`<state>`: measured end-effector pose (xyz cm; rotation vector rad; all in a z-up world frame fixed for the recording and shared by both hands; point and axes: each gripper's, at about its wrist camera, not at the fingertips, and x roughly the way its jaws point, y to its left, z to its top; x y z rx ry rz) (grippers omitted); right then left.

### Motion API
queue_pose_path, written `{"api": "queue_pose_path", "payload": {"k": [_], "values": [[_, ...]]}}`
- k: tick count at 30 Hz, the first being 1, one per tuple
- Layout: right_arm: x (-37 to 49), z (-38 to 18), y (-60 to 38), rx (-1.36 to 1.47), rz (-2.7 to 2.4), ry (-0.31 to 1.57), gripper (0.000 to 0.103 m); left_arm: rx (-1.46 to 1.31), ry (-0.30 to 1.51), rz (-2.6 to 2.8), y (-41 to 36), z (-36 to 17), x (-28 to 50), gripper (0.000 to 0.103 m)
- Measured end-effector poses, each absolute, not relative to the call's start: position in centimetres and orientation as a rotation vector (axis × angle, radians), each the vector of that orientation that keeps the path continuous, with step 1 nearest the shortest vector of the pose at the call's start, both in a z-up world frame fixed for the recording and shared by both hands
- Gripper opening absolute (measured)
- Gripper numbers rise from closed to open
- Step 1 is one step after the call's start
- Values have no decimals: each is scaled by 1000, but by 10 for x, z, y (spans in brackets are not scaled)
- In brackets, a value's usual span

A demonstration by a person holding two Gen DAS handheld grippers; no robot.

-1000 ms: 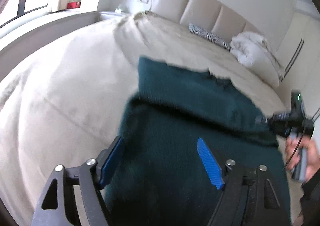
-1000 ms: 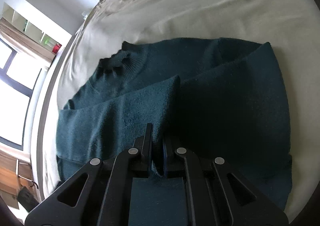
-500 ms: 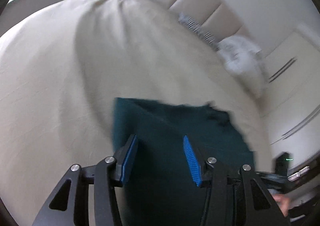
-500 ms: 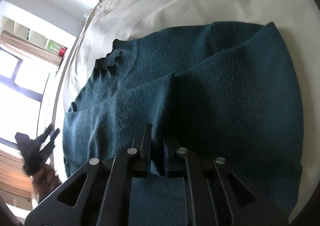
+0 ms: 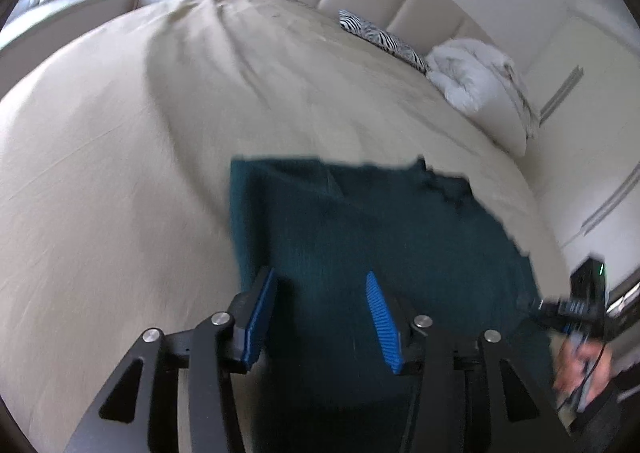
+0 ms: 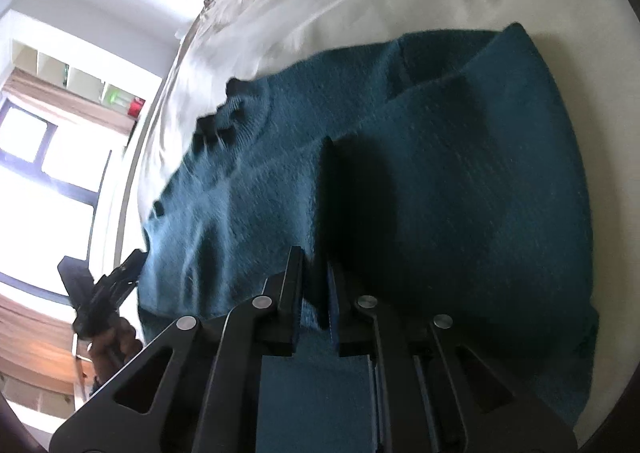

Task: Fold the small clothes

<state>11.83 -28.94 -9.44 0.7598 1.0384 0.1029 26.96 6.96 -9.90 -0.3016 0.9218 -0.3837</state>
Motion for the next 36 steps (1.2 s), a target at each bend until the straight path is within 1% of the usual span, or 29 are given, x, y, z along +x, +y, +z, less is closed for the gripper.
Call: {"api": "queue_pose_path", "payload": {"k": [2,3,4,7,9,11,12,15,16,17,19,24,28,34,36], "values": [[115,-95,-297,800,117,1022,10,-206,909,-364,65,-94,251,50],[112,-95,-300,810,115,1013,10,-182,909,-357,64,-92,244,57],[109,-94,-304,822,112,1002,10,-173,918,-358,65,-93,237,58],[95,-86,-311,838,68,982,11,-155,918,-350,72,-89,202,59],[76,-78,-316,820,20,957,15,-147,924,-350,75,-84,176,60],[55,-69,-319,808,-12,930,22,-160,918,-338,82,-78,148,64],[43,-64,-320,803,-25,920,24,-177,923,-330,86,-77,132,67],[-1,-48,-319,788,-56,879,30,-207,956,-322,96,-78,90,67],[-17,-43,-318,780,-61,866,38,-232,976,-312,100,-79,77,68],[-30,-39,-315,775,-66,849,51,-265,998,-323,103,-82,64,68],[-63,-30,-308,755,-77,815,56,-309,1015,-351,107,-84,44,68],[-129,-28,-291,713,-49,846,56,-432,1088,-350,122,-97,-2,68],[-174,-37,-279,681,-43,899,56,-412,1113,-383,120,-96,-28,68],[-234,-45,-292,737,-115,917,56,-434,1144,-423,118,-95,-39,64],[-247,-46,-299,746,-140,926,56,-417,1167,-433,114,-95,-41,63]]}}
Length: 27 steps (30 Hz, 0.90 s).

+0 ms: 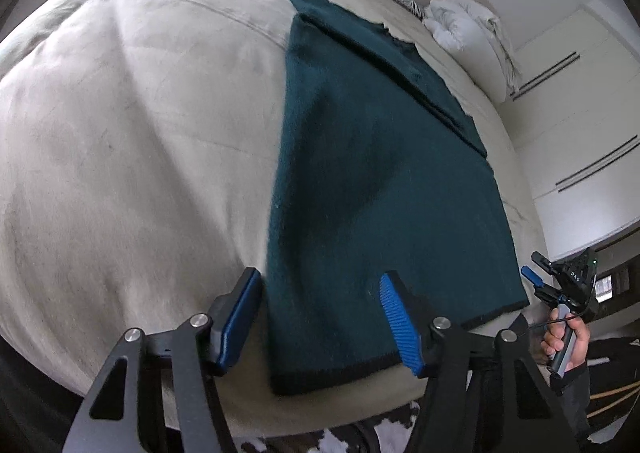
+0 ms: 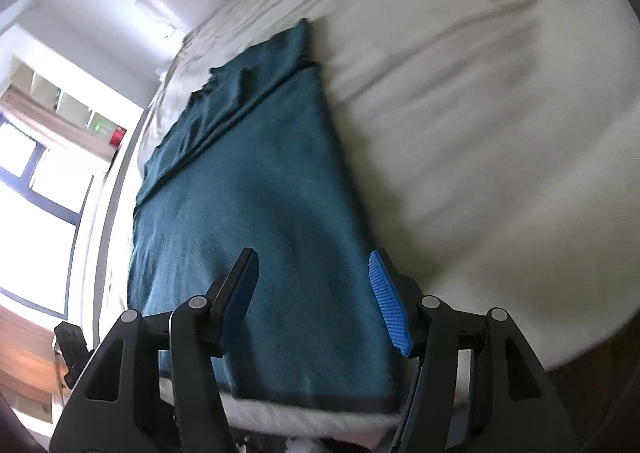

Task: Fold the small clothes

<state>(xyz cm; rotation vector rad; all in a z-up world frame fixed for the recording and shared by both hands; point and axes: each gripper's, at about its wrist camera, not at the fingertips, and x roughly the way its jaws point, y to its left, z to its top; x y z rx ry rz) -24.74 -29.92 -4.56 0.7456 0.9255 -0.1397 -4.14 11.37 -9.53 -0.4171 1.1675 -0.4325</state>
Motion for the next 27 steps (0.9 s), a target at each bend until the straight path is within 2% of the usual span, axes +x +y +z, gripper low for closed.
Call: {"api": "queue_pose_path", "payload": {"k": [5,8,10,11,12,13,15,16,18,19,21,23,27], "values": [[-283,-50,-312,763,-189,944,56,-379,1187,-445,105,-97,-44,63],[-291,-56,-315,804,-178,946,56,-321,1201,-427,100,-96,-44,53],[-291,-57,-311,785,-171,965,56,-308,1214,-419,99,-97,-42,31],[-289,-58,-308,770,-169,979,56,-324,1223,-426,101,-99,-42,24],[-287,-58,-305,758,-164,996,56,-336,1231,-431,102,-101,-42,12],[-283,-58,-301,747,-162,1015,56,-347,1236,-434,103,-103,-42,8],[-277,-58,-295,725,-164,1051,53,-350,1228,-436,102,-104,-45,7],[-274,-59,-293,722,-161,1068,49,-345,1225,-436,102,-103,-46,7],[-272,-61,-292,742,-147,1090,39,-346,1222,-439,102,-101,-46,6],[-271,-63,-292,757,-137,1101,30,-347,1221,-441,102,-101,-47,6],[-271,-66,-292,772,-129,1105,24,-358,1218,-445,103,-100,-48,6],[-273,-68,-294,794,-122,1113,8,-391,1213,-452,107,-100,-49,6],[-274,-64,-291,785,-83,1110,6,-486,1202,-472,119,-94,-50,6]]}}
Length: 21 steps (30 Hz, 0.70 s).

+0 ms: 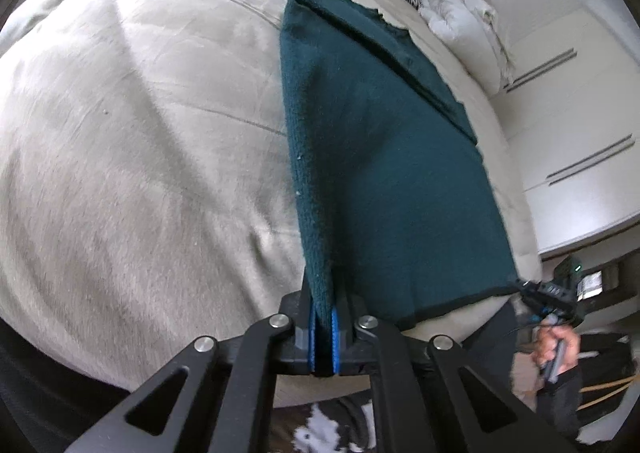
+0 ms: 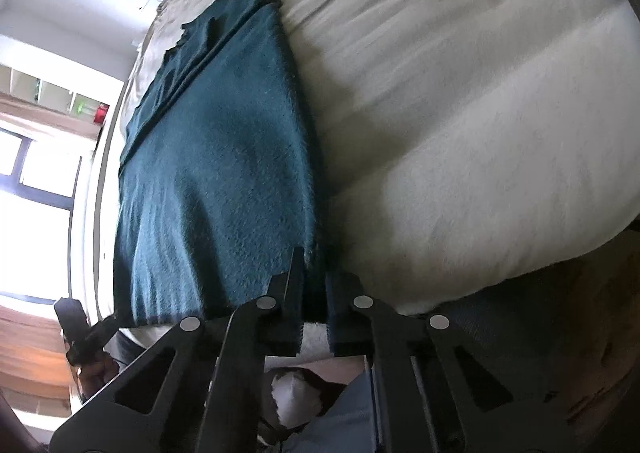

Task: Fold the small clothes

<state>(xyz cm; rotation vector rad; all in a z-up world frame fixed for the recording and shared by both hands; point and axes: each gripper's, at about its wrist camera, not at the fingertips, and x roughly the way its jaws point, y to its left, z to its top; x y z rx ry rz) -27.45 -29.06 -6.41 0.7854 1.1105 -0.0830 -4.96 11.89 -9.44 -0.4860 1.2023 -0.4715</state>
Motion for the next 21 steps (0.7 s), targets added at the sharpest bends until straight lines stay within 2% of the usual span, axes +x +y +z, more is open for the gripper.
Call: {"api": "queue_pose_path", "payload": {"k": [9,21], "values": [[-252,-31,-289,924,112,948,6,-789,1038,-593,144,-54,-37,6],[-149,13,-313,997,147,734,6,-1017,899,-637,146,-21,41,6]]}}
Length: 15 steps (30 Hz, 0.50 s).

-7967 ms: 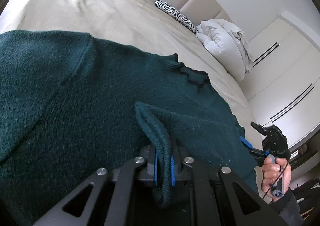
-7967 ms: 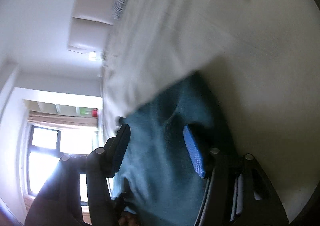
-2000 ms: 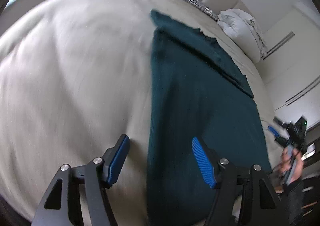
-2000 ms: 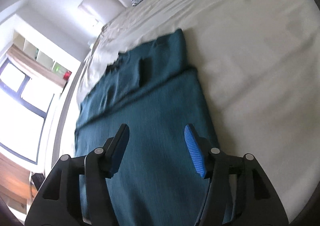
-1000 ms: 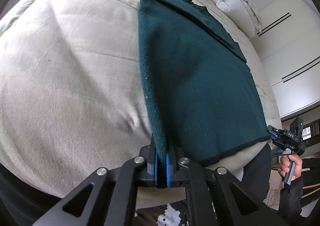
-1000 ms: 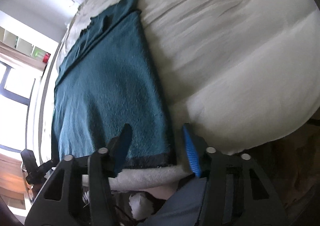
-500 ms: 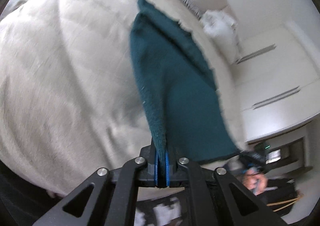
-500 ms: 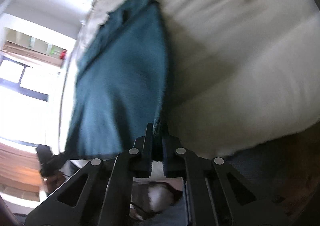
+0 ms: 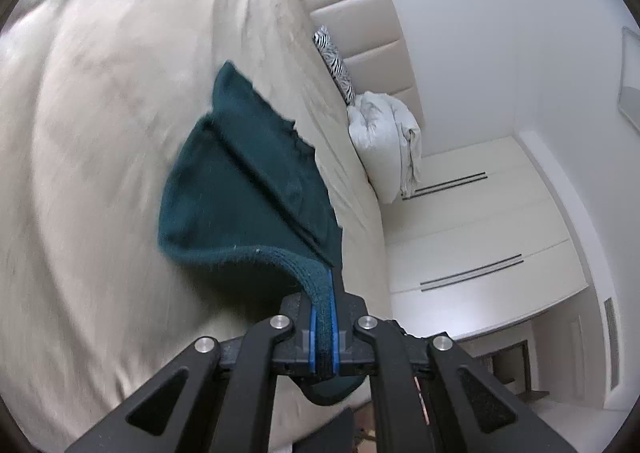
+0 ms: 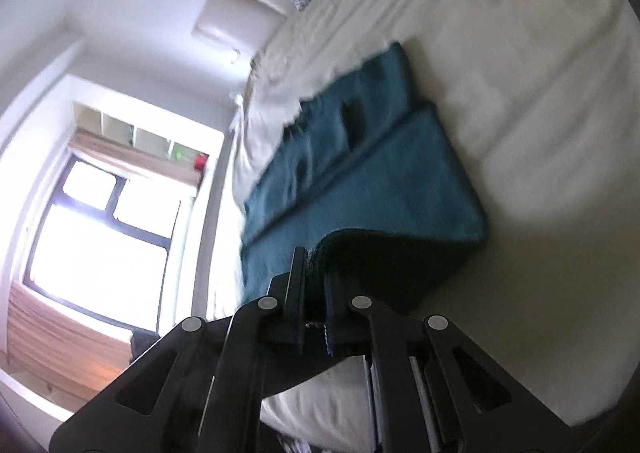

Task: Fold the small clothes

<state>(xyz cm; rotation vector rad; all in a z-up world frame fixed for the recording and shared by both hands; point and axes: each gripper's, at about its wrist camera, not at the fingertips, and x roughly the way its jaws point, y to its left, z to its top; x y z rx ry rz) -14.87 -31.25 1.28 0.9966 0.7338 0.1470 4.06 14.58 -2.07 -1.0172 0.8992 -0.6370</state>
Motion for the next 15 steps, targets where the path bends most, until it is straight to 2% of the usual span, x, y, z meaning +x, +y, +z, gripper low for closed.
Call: {"api": "queue_pose_path", "payload": {"k": [9,15], "values": [[-61,36,-343,956,102,654,6,-1035,853,-599,144,-14,118,6],[7,30,-367,940,51,641,6,-1016,849,-566,134,-16,180,6]]}}
